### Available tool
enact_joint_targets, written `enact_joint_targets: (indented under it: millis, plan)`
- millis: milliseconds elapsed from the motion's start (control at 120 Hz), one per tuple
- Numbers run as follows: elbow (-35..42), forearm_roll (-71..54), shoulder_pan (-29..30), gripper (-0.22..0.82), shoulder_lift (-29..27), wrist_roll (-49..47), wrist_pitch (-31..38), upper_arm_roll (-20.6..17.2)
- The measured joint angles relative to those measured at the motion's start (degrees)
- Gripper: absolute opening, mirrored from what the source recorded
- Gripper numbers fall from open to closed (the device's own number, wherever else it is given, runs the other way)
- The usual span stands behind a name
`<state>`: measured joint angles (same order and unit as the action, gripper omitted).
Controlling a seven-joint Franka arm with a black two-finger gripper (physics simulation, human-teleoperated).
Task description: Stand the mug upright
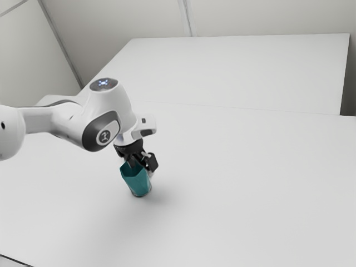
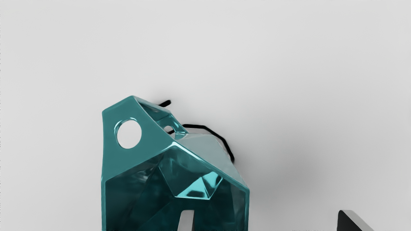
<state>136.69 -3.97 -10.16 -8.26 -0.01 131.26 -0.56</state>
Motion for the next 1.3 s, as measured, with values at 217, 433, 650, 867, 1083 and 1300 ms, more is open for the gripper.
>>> enact_joint_targets:
  millis: [217,433,650,867,1083,1300]
  plan:
    - [-2.05,0.92,0.3,0.54,-1.75,-0.46,-3.12,-0.82]
    - [-8.81,2.66,0.64,0.57,-1.04,-0.73,-10.51,-1.07]
    - [-16.43,3.42,0.73,0.58,1.21,-0.91,-17.33,-1.05]
    - [-24.38,3.59,1.25,0.58,3.59,-1.08,-24.07,-0.88]
    - [-31.83,3.56,2.02,0.58,5.54,-1.2,-30.12,-0.47]
    - [-38.02,3.41,2.34,0.58,6.94,-1.29,-35.39,-0.32]
